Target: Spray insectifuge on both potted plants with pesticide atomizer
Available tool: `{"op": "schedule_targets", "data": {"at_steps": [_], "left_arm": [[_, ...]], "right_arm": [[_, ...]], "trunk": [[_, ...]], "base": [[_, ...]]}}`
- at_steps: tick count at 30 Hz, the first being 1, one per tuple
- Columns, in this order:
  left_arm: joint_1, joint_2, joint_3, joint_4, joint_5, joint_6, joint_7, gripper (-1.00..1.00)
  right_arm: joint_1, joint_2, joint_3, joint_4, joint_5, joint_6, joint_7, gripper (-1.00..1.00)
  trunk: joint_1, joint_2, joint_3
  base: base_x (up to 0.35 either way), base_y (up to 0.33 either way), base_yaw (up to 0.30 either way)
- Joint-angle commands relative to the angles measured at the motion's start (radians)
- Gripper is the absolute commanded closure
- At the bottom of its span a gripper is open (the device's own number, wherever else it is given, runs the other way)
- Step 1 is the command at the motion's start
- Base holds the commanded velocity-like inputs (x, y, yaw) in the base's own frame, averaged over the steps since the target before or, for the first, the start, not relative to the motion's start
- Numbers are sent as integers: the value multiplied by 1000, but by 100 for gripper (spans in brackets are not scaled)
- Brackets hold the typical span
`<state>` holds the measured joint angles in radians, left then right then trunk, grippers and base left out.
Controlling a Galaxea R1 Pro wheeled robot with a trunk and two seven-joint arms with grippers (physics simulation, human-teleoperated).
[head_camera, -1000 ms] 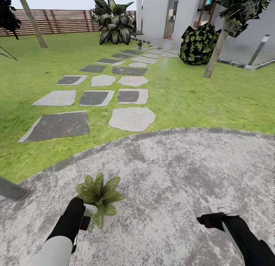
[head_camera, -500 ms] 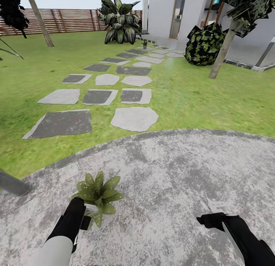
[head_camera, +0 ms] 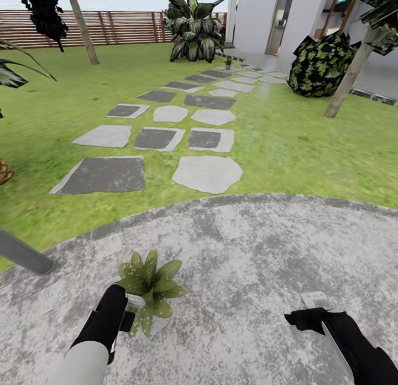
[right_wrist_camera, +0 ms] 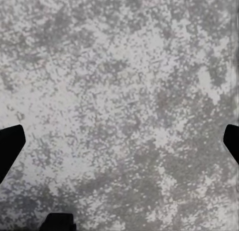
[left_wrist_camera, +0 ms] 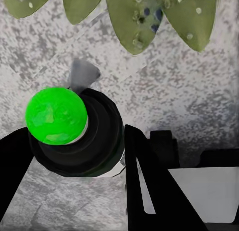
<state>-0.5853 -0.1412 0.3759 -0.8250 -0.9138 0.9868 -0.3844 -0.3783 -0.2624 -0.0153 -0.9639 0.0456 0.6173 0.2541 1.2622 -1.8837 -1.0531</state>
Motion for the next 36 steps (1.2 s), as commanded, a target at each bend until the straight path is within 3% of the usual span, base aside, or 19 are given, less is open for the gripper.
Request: {"op": "schedule_targets", "data": {"at_steps": [1,23,36], "left_arm": [[-1,-1,5,-2,-11,1,-10,100],[-1,-14,5,-1,-12,1,-10,100],[-1,-14,-2,-1,-11,0,-10,100]], "right_arm": [[0,0,-2,-1,5,4,7,-100],[-1,0,-2,-1,5,4,7,-100],[-1,0,-2,-1,5,4,7,-100]], "trunk": [[0,0,-1],[0,0,-1],[0,0,-8]], "base": [[254,-188,6],[24,-122,1],[-47,-49,116]]}}
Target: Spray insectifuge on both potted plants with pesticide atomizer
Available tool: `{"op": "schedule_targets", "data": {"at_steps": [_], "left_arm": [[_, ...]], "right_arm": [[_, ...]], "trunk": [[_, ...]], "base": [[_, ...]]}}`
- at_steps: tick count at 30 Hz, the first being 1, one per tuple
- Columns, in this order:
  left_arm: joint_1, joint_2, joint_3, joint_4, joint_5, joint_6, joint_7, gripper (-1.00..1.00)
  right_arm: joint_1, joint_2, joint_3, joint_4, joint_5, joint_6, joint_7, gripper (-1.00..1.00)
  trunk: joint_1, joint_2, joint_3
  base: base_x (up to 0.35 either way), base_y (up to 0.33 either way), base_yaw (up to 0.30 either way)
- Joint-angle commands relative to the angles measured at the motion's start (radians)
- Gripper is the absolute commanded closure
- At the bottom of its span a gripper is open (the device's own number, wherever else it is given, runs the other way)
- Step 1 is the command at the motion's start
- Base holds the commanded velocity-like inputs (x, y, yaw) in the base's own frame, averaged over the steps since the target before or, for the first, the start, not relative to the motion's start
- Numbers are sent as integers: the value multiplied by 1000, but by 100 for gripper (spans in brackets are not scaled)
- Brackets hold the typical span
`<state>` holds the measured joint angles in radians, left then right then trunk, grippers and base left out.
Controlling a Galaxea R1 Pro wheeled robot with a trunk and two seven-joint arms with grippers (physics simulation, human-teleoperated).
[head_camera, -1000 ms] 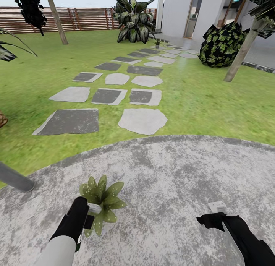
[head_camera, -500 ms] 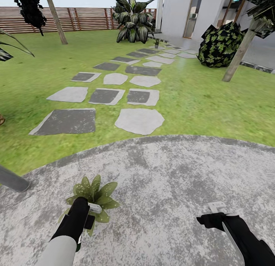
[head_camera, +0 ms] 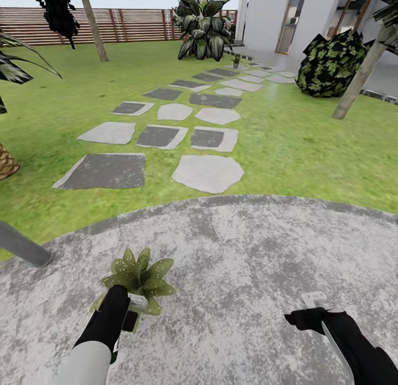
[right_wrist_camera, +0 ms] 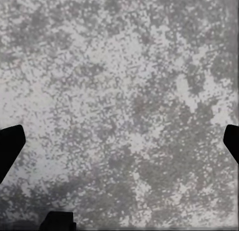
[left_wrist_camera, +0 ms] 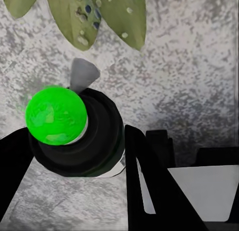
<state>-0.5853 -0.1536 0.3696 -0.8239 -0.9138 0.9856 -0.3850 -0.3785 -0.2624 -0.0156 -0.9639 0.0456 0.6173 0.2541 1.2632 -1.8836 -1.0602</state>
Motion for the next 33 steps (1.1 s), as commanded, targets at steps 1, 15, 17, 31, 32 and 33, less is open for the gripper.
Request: {"op": "schedule_targets", "data": {"at_steps": [1,15,17,31,32,33], "left_arm": [[-1,-1,5,-1,-11,1,-10,100],[-1,-1,-24,-1,-12,-4,-11,100],[-1,0,-78,-1,-12,-4,-11,100],[-1,0,-158,-18,-8,-7,-14,100],[-1,0,-158,-18,-8,-7,-14,100],[-1,0,-158,-18,-8,-7,-14,100]], "right_arm": [[0,0,-3,-1,5,4,7,-100],[0,0,-7,-8,1,6,8,-100],[0,3,-7,-9,-2,6,8,-100],[0,-3,-44,-4,-6,9,8,-100],[0,-2,-44,-4,-5,9,8,-100],[0,-2,-44,-4,-6,9,8,-100]], "trunk": [[0,0,-1],[0,0,-1],[0,0,-1],[0,0,9],[0,0,10],[0,0,12]], "base": [[-225,-198,4],[-229,-132,0],[-63,-6,0],[-2,0,0],[0,0,0],[0,0,0]]}}
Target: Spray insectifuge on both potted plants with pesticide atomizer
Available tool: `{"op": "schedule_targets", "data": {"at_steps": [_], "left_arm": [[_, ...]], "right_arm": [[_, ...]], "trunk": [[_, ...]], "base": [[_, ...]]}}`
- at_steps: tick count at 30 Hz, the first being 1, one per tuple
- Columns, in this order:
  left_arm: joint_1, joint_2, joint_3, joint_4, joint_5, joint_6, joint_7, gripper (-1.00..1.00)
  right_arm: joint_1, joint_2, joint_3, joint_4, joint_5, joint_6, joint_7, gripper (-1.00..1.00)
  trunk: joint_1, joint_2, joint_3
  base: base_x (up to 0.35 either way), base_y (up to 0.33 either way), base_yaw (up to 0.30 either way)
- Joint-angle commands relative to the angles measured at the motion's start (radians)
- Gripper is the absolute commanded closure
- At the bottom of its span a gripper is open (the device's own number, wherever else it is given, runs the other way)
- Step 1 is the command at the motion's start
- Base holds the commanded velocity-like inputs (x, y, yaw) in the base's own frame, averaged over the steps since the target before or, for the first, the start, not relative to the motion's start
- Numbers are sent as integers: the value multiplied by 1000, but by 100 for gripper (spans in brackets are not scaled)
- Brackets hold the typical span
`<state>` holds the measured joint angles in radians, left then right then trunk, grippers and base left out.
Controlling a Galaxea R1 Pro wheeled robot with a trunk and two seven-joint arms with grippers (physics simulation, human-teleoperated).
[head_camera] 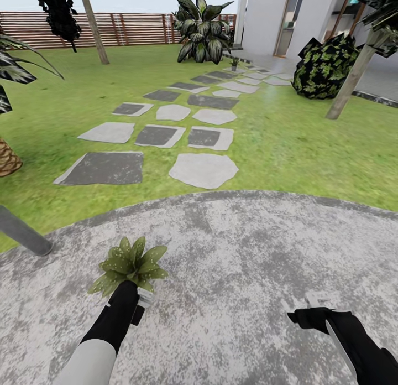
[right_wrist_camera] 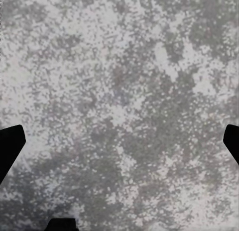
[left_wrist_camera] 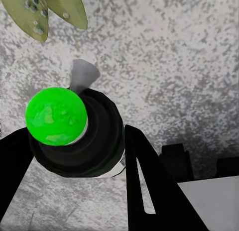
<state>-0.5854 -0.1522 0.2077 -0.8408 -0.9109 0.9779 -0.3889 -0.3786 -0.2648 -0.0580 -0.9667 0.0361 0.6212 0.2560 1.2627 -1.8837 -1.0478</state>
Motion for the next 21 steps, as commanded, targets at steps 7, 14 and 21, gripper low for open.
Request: {"op": "schedule_targets", "data": {"at_steps": [7,14,21], "left_arm": [[1,2,8,48,-10,-14,-11,100],[1,1,3,75,-10,-47,-11,100],[1,-1,4,75,-10,-51,-11,100]], "right_arm": [[0,0,-2,-1,5,5,6,-100],[0,1,-2,-1,4,5,6,-100],[0,1,-2,-1,4,5,6,-100]], "trunk": [[0,0,10],[0,0,22],[0,0,33]], "base": [[0,0,0],[0,0,0],[0,0,0]]}}
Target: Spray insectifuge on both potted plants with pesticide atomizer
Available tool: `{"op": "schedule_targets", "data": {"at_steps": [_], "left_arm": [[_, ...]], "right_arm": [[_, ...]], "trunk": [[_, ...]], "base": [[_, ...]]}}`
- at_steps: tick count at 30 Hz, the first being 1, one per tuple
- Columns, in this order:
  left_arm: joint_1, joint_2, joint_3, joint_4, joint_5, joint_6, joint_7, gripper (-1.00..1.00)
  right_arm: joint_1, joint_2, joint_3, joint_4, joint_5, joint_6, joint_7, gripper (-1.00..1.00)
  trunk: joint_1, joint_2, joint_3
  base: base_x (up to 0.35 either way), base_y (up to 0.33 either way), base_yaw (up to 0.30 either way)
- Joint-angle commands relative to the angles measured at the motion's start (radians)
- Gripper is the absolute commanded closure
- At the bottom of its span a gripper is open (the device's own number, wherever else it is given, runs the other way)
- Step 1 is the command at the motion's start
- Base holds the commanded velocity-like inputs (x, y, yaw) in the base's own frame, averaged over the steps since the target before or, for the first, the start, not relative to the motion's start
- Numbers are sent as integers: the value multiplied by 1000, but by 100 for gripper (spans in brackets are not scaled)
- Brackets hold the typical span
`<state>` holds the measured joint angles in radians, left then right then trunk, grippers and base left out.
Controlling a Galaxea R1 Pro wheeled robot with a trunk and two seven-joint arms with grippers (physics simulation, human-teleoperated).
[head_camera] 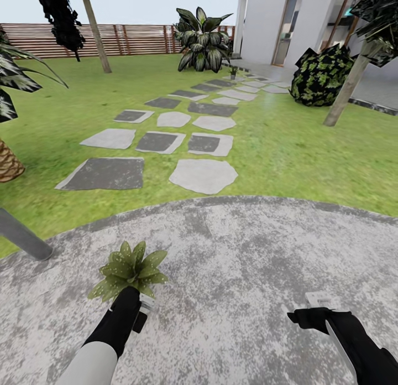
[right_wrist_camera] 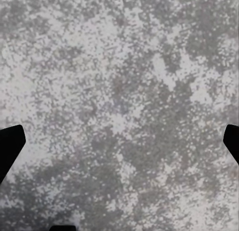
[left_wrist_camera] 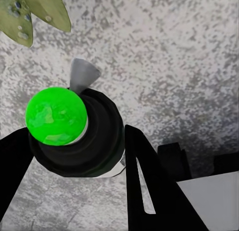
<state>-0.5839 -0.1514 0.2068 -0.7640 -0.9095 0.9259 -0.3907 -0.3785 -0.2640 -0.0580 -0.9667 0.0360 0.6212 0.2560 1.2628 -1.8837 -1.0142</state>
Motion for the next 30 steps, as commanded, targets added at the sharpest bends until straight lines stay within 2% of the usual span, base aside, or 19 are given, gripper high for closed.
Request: {"op": "schedule_targets", "data": {"at_steps": [1,8,20,22,24,26,28,29,30], "left_arm": [[-1,-2,5,-1,-11,1,-10,100],[-1,-2,5,-1,-12,2,-10,100],[-1,-3,5,-1,-10,1,-10,100],[-1,-3,5,-1,-1,-1,-11,100],[-1,-3,5,-2,30,-7,-11,100],[-1,1,6,-3,71,-69,-29,100],[-1,8,8,-2,87,-183,-82,100],[-1,27,7,-2,90,-266,-132,100],[-1,41,7,-2,91,-318,-171,100]], "right_arm": [[0,0,-2,-1,4,5,6,-100],[0,0,-2,-1,4,5,6,-100],[0,7,4,-2,14,11,2,-100],[0,9,9,-5,19,12,1,-100],[0,10,18,-11,46,21,4,-100],[-1,5,21,-27,59,76,10,-100],[-3,1,22,-123,63,117,68,-100],[-4,0,22,-199,64,127,171,-100],[-5,0,22,-239,66,131,251,-100]], "trunk": [[0,0,1],[0,0,11],[0,0,12],[0,0,12],[0,0,12],[0,0,12],[0,0,12],[0,0,12],[0,0,12]], "base": [[0,0,0],[0,0,-3],[0,0,0],[0,0,0],[0,0,0],[0,0,0],[0,0,0],[0,0,0],[0,0,0]]}}
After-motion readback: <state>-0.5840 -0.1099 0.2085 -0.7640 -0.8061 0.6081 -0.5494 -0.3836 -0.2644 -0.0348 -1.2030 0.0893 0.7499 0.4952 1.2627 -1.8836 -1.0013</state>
